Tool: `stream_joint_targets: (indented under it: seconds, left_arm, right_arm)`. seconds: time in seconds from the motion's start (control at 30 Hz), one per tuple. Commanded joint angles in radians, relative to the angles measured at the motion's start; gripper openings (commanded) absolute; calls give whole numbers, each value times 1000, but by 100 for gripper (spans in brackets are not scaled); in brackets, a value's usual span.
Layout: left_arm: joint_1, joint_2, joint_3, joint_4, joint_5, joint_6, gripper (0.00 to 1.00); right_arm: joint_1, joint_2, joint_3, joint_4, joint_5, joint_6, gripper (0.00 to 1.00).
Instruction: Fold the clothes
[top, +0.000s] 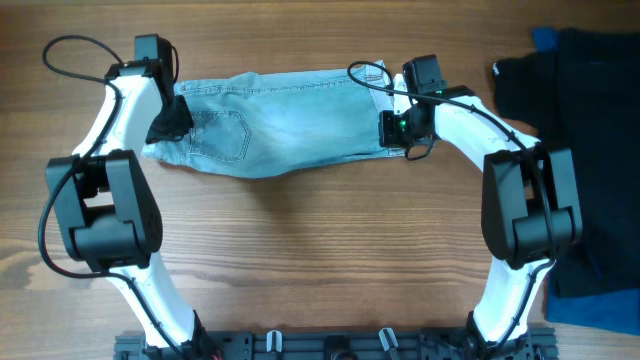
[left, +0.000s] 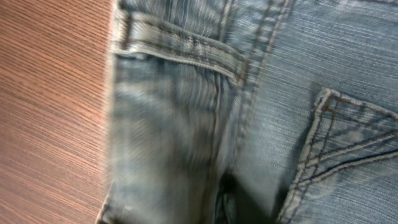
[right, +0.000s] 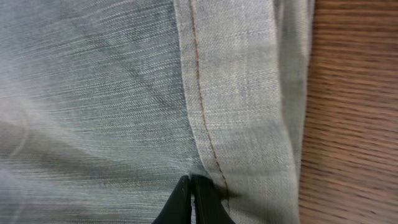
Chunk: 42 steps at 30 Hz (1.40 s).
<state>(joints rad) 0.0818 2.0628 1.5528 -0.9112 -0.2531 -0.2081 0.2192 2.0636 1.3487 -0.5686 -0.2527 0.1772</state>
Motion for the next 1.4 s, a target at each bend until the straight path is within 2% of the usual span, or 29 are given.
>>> stream_joint_targets:
  seconds: [0.0, 0.07, 0.13, 0.17, 0.3, 0.43, 0.6, 0.83, 0.93, 1.13, 1.17, 1.2, 1.3, 1.33, 1.37]
  left_arm:
    - [9, 14, 18, -10, 8, -9, 88]
    - [27, -11, 39, -13, 26, -10, 95]
    - [50, -29, 65, 6, 80, -10, 97]
    - [71, -28, 75, 58, 169, -9, 100]
    - [84, -7, 74, 97, 300, -9, 97]
    - [76, -6, 70, 92, 328, 47, 98]
    - [77, -2, 41, 86, 327, 47, 99]
    - [77, 2, -106, 204, 324, 47, 96]
    - [77, 4, -158, 258, 325, 43, 83]
    - [78, 81, -216, 324, 376, 44, 82]
    - [78, 98, -216, 324, 376, 43, 79]
    - [77, 115, -216, 322, 377, 43, 72]
    - [77, 127, -216, 321, 402, 43, 42]
    - [77, 127, -216, 322, 409, 43, 35]
    - [77, 127, -216, 321, 413, 43, 33]
  right_arm:
    - [-1, -25, -39, -45, 253, 16, 4]
    - [-7, -25, -49, -79, 384, 15, 4]
    - [-21, -25, -49, -90, 396, 7, 4]
    - [-32, -25, -49, -91, 387, 6, 4]
    - [-33, -25, -49, -90, 358, 6, 4]
    - [-33, -25, -49, -84, 357, 10, 4]
    - [-33, -25, -49, -79, 356, 42, 5]
    - [-33, -25, -49, -64, 304, 61, 5]
    - [-33, -25, -49, -64, 304, 62, 5]
    - [-33, -25, -49, -64, 304, 69, 6]
    - [-33, -25, -49, -64, 304, 69, 5]
    - [-33, -25, -49, -64, 304, 69, 6]
    - [-33, -26, -49, -64, 304, 69, 6]
    - [-33, -25, -49, -64, 304, 69, 5]
    - [-33, -25, -49, -64, 304, 69, 6]
